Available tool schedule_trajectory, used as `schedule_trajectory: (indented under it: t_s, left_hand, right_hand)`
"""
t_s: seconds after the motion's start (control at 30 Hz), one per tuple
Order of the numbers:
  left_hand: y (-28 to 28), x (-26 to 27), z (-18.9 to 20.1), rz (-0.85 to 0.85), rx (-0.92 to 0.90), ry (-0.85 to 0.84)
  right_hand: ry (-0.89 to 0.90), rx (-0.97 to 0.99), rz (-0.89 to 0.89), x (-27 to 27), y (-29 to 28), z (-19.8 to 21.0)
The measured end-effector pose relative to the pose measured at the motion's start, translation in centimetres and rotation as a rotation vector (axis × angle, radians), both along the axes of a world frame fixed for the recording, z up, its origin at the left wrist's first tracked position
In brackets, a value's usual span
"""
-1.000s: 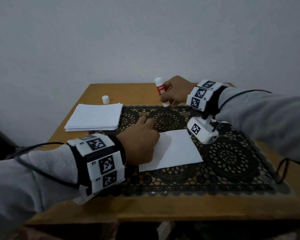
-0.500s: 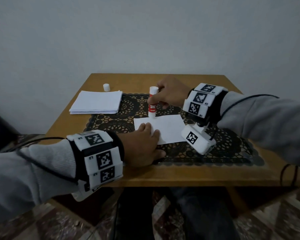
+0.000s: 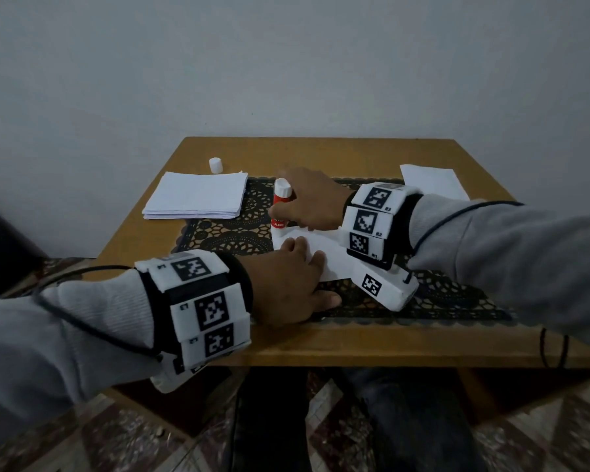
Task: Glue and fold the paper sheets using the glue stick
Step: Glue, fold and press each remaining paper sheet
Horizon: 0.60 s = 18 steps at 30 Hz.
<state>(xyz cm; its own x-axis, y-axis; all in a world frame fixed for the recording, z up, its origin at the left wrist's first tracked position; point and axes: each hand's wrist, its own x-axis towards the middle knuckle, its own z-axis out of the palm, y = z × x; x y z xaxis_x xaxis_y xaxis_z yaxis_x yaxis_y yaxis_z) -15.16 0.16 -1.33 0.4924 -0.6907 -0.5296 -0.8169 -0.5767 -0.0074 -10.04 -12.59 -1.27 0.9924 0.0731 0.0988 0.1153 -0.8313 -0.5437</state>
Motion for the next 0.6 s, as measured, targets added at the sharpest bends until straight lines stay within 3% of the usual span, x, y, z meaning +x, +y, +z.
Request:
schedule_trajectory:
  t_s: [0.6]
  left_hand:
    - [-0.4,-0.3,0.6,-0.01,0.007,-0.053]
  right_hand:
    - [-0.046,-0.148,-0.094,-1.2,-3.1,0.1]
